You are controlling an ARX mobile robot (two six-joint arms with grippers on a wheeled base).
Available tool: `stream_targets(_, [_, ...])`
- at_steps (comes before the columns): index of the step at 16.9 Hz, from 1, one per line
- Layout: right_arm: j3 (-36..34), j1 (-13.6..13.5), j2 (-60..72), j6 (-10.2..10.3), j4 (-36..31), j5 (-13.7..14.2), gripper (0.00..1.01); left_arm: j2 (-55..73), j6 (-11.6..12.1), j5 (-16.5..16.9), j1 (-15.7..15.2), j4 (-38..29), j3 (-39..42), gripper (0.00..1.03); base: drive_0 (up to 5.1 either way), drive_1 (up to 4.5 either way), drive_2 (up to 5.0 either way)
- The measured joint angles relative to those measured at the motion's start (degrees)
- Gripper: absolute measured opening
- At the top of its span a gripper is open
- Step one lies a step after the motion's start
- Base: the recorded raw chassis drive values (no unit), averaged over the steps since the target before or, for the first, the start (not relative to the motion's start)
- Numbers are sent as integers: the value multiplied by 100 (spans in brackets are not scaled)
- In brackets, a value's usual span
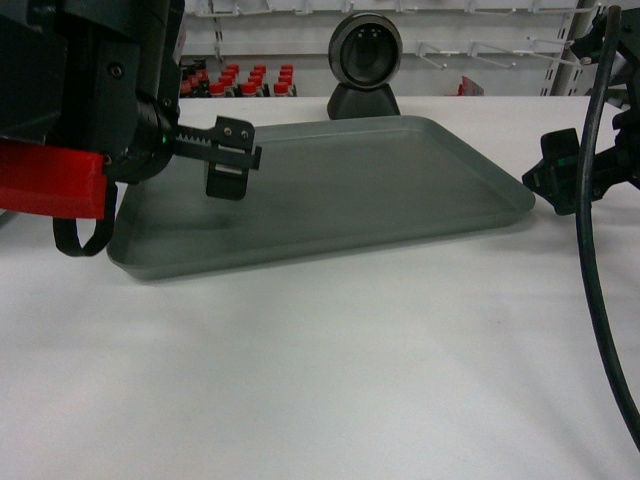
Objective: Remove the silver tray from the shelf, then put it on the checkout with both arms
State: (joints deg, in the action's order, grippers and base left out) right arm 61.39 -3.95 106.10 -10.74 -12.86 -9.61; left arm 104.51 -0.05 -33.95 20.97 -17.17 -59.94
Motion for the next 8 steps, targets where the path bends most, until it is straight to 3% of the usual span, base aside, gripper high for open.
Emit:
stream_targets(3, [-2,0,-190,101,-46,-85,100,-382,-181,177,4,-96,4,98,0,0,0])
stream_targets(8, [-227,59,-892,411,-227,-398,98,-1296,-713,413,4,-70,55,98,0,0,0])
